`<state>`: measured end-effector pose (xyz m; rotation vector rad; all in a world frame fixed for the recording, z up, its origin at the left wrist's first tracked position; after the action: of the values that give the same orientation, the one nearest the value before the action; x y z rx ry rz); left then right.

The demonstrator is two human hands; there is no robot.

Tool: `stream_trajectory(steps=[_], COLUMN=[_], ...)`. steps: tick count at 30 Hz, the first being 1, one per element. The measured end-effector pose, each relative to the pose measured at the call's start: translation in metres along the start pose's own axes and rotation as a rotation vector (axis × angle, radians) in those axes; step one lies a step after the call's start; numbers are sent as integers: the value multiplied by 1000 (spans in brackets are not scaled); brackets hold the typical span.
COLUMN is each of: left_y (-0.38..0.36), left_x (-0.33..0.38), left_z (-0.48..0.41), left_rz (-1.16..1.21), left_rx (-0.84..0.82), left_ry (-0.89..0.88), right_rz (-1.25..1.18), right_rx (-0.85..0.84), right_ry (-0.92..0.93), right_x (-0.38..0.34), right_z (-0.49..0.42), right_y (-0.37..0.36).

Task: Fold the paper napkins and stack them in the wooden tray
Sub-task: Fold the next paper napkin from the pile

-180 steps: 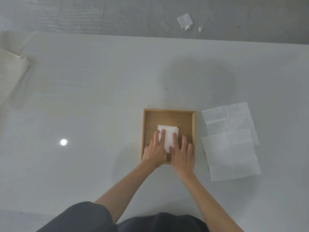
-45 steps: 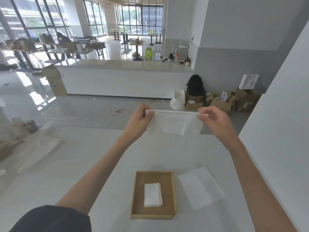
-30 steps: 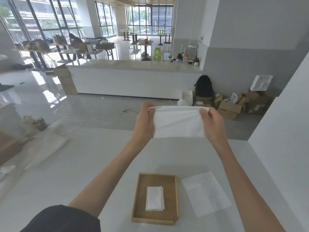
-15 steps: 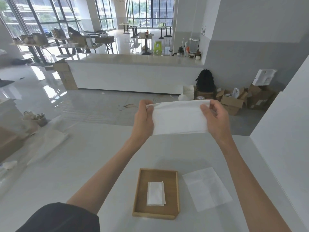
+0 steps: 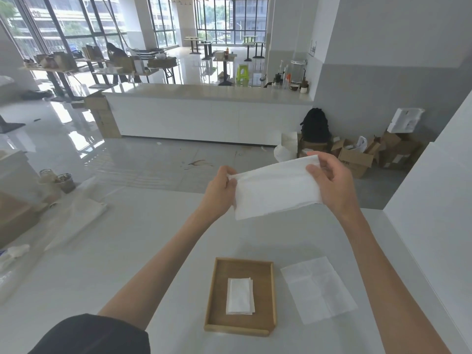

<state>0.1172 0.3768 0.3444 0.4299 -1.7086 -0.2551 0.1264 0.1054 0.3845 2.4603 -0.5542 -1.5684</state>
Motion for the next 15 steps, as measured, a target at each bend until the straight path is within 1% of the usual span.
stream_trajectory(steps=[1, 2, 3, 4, 6, 8, 12, 14, 15], left_y=[-4, -8, -13, -18, -27, -33, -28, -22, -19], left_x=[-5, -6, -1, 9, 27, 37, 39, 36, 34], left_z=[3, 7, 11, 14, 17, 17, 16, 14, 13], left_rz=[-92, -151, -150, -104, 97, 286, 386, 422, 441], left_rx=[-66, -121, -164, -202, -280, -352, -342, -282, -239], left_ry=[8, -21, -72, -121, -149, -131, -150, -123, -100], right_rz=[59, 120, 181, 243, 359, 419, 419, 395, 370], right_rx=[-42, -114, -214, -334, -563, -691, -785, -751, -689], right_ry=[25, 49, 69, 86, 131, 175, 201, 200, 193], right_x=[-6, -15, -24, -35, -57, -73, -86, -84, -82], right_z=[-2, -4, -6, -8, -8, -8, -11, -16, -20], right_y=[-3, -8, -16, -26, -47, -63, -73, -68, -63])
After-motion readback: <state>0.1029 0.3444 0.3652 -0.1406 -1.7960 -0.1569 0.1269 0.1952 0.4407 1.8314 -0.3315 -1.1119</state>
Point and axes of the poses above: each hand's wrist, its own z-axis away from the middle knuckle, its own y-axis out of the back of the hand, x = y × z, the point moved 8 cm from there along -z, towards the middle knuckle, and after that the axes turned 5 degrees about z, right-handed, at the moved point
